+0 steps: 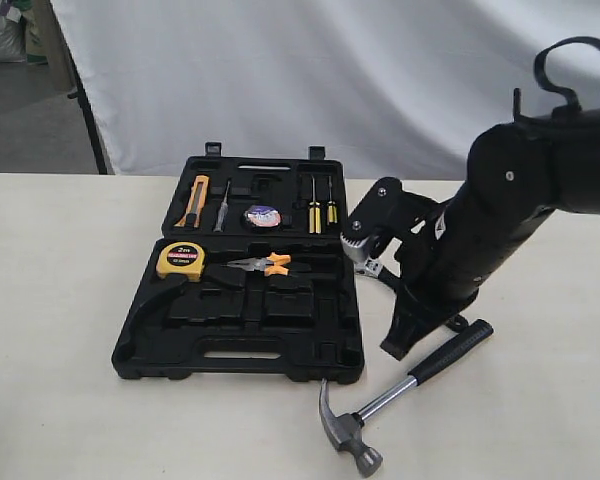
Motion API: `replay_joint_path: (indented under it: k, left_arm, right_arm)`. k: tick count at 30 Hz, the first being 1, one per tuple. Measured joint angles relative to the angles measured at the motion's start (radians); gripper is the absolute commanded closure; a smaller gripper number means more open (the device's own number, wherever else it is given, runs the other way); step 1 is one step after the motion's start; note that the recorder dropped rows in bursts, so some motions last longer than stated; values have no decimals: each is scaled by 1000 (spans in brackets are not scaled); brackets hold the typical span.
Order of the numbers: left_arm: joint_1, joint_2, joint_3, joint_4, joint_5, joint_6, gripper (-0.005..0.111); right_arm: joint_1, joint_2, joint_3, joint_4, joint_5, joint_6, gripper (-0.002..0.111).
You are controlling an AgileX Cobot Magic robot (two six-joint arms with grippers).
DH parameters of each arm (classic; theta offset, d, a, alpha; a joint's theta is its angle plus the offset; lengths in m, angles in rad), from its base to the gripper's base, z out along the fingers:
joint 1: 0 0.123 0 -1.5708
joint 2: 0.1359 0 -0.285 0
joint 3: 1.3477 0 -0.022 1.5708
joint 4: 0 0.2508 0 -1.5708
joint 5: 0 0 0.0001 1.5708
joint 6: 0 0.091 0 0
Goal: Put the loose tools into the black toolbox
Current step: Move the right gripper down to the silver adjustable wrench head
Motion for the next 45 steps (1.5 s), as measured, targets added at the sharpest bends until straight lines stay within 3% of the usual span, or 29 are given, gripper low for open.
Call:
replay_joint_path:
  k: [4, 7, 13, 18, 24, 28, 30, 33, 36, 45]
  left_arm:
    - [0, 0, 0, 0, 0, 0, 106]
    - [0, 0, 0, 0, 0, 0, 106]
    - [0, 0, 0, 0, 0, 0, 106]
    - [0, 0, 0, 0, 0, 0, 106]
    - [0, 0, 0, 0, 0, 0, 106]
    - [0, 0, 0, 0, 0, 0, 106]
    - [0, 0, 0, 0, 0, 0, 106]
    - [0, 0, 0, 0, 0, 0, 106]
    - [0, 0, 0, 0, 0, 0, 106]
    - [0, 0, 0, 0, 0, 0, 106]
  right_arm:
    - [-11, 46, -46, -84, -107, 149, 108]
    - [-43, 103, -139, -97, -84, 216, 105]
    - [-124, 268, -320, -102, 52, 279, 65]
    - [-154, 409, -390, -102, 85, 269, 47]
    - [-169, 493, -508, -49, 50, 218, 51]
    - [-244, 500, -576, 238, 16, 25, 77]
    - [-276, 518, -594, 365, 46, -68, 83]
    - [-293, 555, -602, 418, 51, -108, 81]
    - [-293, 575, -602, 429, -11, -111, 72]
    - [-291, 577, -604, 436, -73, -107, 67]
